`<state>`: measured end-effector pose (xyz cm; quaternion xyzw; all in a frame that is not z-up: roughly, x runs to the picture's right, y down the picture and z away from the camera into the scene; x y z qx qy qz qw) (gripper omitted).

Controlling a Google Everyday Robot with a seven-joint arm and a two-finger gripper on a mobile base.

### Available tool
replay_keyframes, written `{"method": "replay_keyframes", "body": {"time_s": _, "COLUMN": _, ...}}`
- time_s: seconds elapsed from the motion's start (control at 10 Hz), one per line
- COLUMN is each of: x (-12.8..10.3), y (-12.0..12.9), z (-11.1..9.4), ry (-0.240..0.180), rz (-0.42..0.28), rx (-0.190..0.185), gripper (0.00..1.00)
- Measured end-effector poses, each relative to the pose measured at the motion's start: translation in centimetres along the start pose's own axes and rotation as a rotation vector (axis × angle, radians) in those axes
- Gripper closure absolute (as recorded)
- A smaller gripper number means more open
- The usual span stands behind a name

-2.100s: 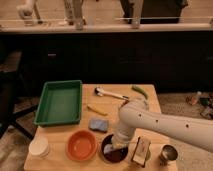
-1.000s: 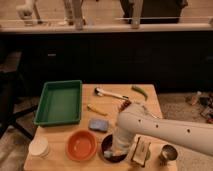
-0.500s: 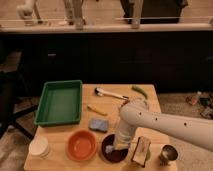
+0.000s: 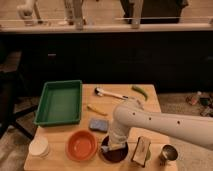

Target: Wipe purple bowl with towel

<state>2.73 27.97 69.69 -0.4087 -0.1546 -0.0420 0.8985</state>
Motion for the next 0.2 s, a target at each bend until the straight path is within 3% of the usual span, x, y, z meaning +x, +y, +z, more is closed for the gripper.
{"method": "replay_keyframes", "body": {"time_s": 0.2, "x": -0.87, "y": 1.24, "z": 0.03, "ry": -0.006, "rz": -0.022, "rx": -0.008, "gripper": 1.00}}
